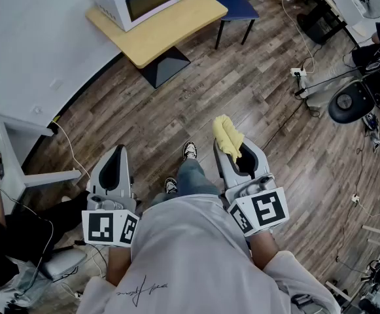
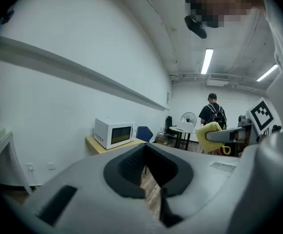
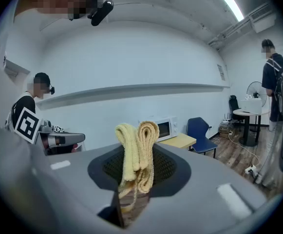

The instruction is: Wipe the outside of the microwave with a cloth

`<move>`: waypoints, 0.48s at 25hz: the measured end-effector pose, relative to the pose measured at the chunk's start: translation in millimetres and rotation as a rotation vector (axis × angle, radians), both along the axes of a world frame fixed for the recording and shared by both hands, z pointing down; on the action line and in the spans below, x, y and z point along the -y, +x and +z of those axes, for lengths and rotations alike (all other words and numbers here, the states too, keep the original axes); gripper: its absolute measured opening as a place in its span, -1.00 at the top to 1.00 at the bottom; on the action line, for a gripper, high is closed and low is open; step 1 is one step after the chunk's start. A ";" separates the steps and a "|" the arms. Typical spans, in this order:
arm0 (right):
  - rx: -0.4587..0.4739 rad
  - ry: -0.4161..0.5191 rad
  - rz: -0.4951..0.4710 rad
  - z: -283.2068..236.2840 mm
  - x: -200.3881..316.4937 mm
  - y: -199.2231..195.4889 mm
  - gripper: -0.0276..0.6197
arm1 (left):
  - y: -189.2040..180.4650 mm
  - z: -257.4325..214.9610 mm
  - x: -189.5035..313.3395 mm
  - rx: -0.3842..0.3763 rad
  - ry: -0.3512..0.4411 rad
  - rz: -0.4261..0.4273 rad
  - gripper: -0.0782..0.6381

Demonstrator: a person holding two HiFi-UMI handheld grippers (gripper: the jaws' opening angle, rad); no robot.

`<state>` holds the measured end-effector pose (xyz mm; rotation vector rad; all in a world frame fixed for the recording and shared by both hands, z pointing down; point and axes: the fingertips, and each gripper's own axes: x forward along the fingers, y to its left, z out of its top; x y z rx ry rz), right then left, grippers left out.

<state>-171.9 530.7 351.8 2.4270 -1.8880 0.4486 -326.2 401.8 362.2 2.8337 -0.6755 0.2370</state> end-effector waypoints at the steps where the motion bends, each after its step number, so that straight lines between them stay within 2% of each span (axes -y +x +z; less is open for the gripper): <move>1: 0.002 -0.002 0.000 2.1 6.0 5.0 0.56 | 4.3 0.7 5.6 0.002 0.001 -0.003 0.79; 12: 0.035 0.010 -0.008 14.6 49.1 59.7 0.56 | 60.9 15.4 50.4 0.042 -0.018 -0.004 0.79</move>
